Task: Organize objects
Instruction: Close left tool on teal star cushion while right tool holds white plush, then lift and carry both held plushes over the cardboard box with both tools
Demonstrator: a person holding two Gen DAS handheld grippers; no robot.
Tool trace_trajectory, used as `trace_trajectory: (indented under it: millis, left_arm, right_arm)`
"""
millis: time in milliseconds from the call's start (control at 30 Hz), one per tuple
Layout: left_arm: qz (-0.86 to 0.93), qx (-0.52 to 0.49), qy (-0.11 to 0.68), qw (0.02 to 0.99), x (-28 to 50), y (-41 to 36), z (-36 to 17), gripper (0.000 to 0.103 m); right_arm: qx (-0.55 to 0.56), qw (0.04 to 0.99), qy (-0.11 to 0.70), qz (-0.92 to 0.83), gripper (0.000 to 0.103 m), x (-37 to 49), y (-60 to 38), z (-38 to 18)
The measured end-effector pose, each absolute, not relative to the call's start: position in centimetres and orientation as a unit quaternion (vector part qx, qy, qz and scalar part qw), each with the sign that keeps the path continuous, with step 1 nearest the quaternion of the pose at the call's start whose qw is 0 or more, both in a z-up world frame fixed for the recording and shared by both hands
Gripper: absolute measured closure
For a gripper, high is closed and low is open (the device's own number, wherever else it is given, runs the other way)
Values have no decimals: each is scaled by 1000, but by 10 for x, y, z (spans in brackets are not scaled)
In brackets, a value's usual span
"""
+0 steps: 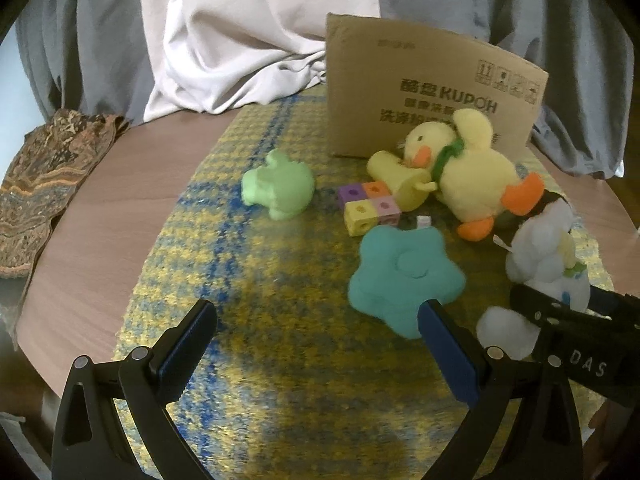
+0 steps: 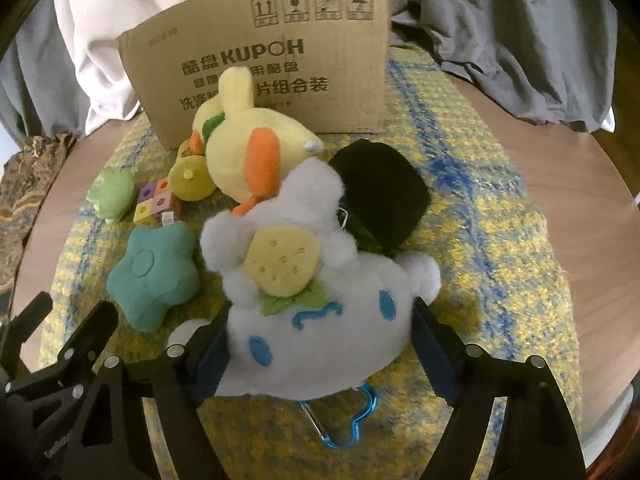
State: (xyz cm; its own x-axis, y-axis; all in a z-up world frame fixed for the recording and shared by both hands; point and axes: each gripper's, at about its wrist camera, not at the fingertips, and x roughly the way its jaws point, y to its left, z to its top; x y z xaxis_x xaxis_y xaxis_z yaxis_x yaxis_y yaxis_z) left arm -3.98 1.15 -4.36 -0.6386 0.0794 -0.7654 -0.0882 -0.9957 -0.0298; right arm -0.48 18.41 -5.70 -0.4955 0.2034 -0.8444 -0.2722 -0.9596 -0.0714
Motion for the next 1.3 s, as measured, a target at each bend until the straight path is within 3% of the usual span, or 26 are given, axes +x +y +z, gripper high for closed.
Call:
trace_trajectory:
  millis: [733, 900, 1300]
  left_arm:
    - [887, -450, 17, 101, -74, 62, -68, 1]
    - [885, -454, 17, 107, -74, 62, -69, 24]
    - [894, -434, 33, 105, -64, 54, -55, 27]
  right_arm:
    - [-448, 207, 17, 870, 22, 20, 208, -33]
    - [-448, 207, 13, 870, 22, 21, 204, -33]
    - [-438, 204, 7, 876, 22, 26, 189, -25]
